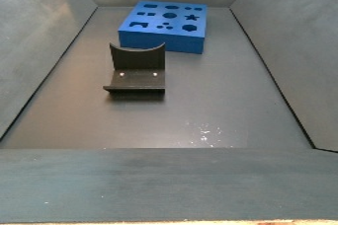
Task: Pick up the rectangle object. Move up. Place the rectangle object on the fixture. Regrasp the rectangle object. Move to above the board. Insert the rectangle object.
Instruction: Insert the rectangle object.
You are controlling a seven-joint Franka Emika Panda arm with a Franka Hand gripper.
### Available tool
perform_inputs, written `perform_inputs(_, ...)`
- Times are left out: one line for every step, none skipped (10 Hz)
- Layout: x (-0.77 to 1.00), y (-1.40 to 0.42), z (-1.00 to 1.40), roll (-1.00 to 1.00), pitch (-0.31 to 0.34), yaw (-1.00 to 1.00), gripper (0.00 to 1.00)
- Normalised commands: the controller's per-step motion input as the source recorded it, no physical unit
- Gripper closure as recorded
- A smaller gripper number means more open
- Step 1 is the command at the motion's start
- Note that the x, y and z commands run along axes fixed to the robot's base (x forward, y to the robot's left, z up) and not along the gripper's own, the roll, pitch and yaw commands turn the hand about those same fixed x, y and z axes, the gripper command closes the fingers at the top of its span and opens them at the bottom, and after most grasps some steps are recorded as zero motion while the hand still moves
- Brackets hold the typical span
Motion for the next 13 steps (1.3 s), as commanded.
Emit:
perform_inputs(0.24,-0.28,-0.27,0.00,-0.154,0.00,1.00)
perform_inputs(0.29,-0.26,-0.27,0.00,-0.126,0.00,1.00)
perform_inputs(0.25,-0.25,-0.29,0.00,-0.143,0.00,1.00)
perform_inputs(0.27,-0.25,-0.27,0.00,-0.134,0.00,1.00)
perform_inputs(0.36,-0.13,-0.23,0.00,-0.071,0.07,1.00)
perform_inputs(0.34,-0.09,-0.28,0.00,-0.057,0.08,1.00)
perform_inputs(0.25,-0.15,-0.32,0.09,-0.086,0.09,1.00)
perform_inputs(0.18,-0.19,-0.35,0.15,-0.074,0.07,1.00)
perform_inputs(0.17,-0.19,-0.39,0.10,-0.060,0.04,1.00)
perform_inputs(0.17,-0.17,-0.39,0.07,-0.066,0.01,1.00)
perform_inputs(0.05,-0.22,-0.45,0.11,-0.097,0.01,1.00)
perform_inputs(0.05,-0.22,-0.46,0.12,-0.094,0.01,1.00)
perform_inputs(0.00,-0.22,-0.44,0.13,-0.106,0.00,1.00)
